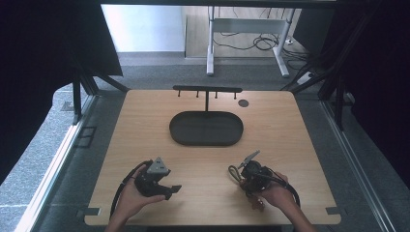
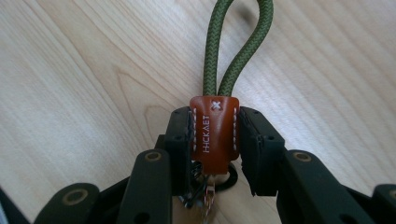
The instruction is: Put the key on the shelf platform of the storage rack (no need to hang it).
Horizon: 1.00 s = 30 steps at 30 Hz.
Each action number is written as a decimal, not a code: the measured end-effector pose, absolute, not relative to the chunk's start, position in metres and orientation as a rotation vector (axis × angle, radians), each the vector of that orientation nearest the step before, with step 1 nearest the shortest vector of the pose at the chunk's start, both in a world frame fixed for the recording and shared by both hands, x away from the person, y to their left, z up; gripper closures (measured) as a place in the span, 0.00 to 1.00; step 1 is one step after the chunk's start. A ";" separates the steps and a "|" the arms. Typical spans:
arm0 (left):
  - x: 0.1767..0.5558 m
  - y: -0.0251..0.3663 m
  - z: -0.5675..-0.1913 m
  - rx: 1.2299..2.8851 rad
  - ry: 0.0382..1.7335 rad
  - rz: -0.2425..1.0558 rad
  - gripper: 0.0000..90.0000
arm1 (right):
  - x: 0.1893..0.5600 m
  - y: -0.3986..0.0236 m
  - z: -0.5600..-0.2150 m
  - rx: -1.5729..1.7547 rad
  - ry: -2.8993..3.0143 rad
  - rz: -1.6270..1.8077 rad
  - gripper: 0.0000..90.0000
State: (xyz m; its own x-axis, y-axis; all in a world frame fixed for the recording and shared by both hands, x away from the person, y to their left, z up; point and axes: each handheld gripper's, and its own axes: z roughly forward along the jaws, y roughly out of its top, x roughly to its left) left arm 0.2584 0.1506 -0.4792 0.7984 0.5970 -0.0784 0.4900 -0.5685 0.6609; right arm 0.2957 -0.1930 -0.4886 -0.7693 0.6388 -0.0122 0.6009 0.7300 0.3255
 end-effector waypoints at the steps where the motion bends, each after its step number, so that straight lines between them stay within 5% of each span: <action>1: 0.258 0.151 -0.479 2.288 0.799 0.199 0.34 | 0.296 -0.194 -0.486 1.013 2.805 0.466 0.74; 30: 0.259 0.150 -0.480 2.297 0.797 0.197 0.34 | 0.306 -0.200 -0.423 0.955 2.786 0.507 0.75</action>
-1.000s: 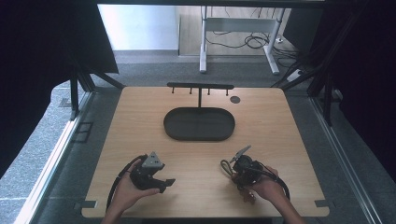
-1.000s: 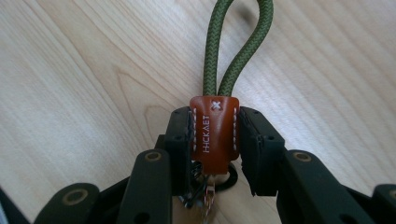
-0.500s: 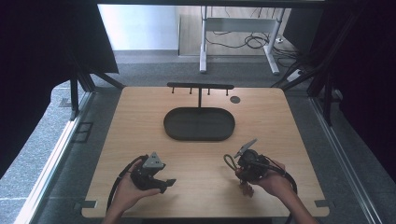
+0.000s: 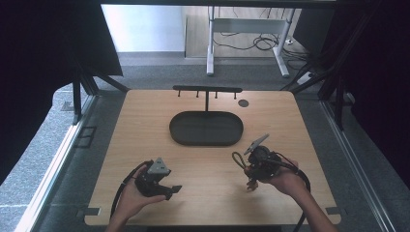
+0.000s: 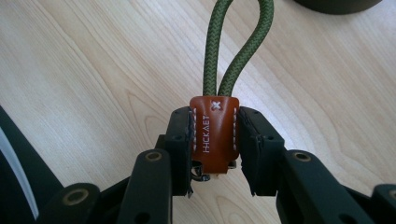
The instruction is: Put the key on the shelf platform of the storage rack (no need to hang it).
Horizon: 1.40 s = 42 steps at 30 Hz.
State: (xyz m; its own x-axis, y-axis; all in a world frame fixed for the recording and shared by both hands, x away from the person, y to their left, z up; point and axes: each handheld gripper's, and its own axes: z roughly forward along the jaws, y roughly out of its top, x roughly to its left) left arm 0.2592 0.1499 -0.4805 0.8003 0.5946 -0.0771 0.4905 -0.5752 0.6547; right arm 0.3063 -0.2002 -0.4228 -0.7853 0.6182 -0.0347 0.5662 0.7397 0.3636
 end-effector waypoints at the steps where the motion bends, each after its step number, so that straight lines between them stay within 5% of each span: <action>1: 0.259 0.150 -0.481 2.298 0.796 0.197 0.34 | 0.307 -0.200 -0.421 0.952 2.785 0.509 0.75; 42: 0.260 0.147 -0.483 2.305 0.801 0.188 0.34 | 0.338 -0.202 -0.383 0.970 2.753 0.543 0.75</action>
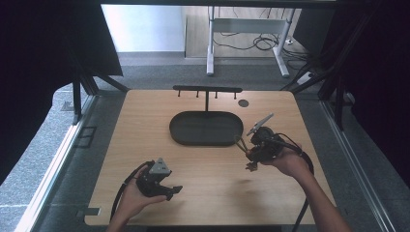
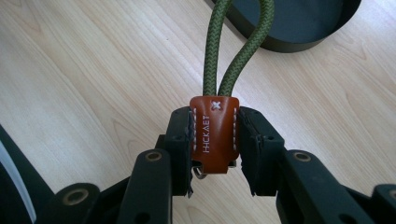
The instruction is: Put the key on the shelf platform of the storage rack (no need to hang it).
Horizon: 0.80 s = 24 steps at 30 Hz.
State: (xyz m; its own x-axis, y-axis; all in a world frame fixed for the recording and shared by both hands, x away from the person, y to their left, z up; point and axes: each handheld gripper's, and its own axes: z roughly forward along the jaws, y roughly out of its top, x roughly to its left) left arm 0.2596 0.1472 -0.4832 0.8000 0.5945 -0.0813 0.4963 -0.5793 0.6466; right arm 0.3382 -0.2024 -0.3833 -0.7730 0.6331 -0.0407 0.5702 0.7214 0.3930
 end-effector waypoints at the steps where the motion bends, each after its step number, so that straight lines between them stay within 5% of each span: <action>1: 0.260 0.147 -0.483 2.305 0.801 0.188 0.34 | 0.339 -0.202 -0.383 0.972 2.753 0.541 0.75; 24: 0.260 0.147 -0.485 2.316 0.797 0.181 0.33 | 0.356 -0.190 -0.373 0.969 2.749 0.548 0.75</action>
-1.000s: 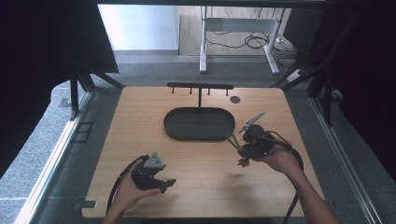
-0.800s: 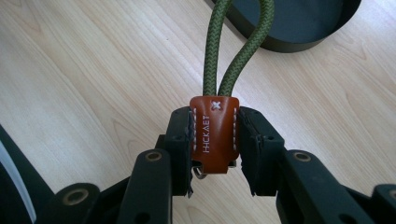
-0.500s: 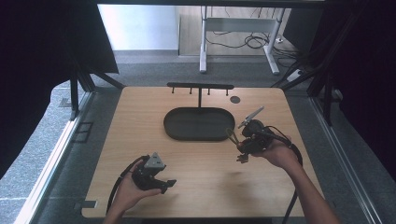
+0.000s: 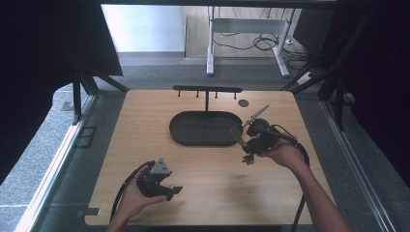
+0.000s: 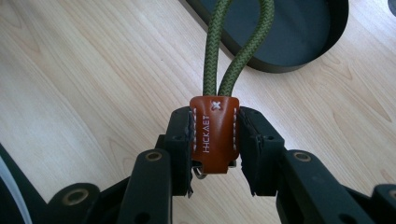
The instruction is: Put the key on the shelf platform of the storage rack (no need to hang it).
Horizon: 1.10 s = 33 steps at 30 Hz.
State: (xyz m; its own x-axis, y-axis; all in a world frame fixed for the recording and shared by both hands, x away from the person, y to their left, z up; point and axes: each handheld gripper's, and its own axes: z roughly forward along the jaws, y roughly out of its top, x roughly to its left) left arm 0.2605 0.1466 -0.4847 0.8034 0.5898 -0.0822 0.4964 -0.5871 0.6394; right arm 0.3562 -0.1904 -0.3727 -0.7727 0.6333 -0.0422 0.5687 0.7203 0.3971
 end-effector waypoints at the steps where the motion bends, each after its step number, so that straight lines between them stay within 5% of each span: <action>1: 0.261 0.147 -0.485 2.317 0.797 0.180 0.33 | 0.357 -0.190 -0.373 0.963 2.751 0.551 0.75; 33: 0.261 0.143 -0.488 2.330 0.790 0.171 0.33 | 0.375 -0.176 -0.372 0.970 2.746 0.528 0.75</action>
State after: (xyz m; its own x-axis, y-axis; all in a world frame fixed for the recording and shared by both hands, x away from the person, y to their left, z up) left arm 0.2607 0.1427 -0.4880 0.8087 0.5822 -0.0839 0.4956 -0.5977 0.6302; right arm 0.3755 -0.1755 -0.3717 -0.7705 0.6353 -0.0519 0.5707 0.7239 0.3877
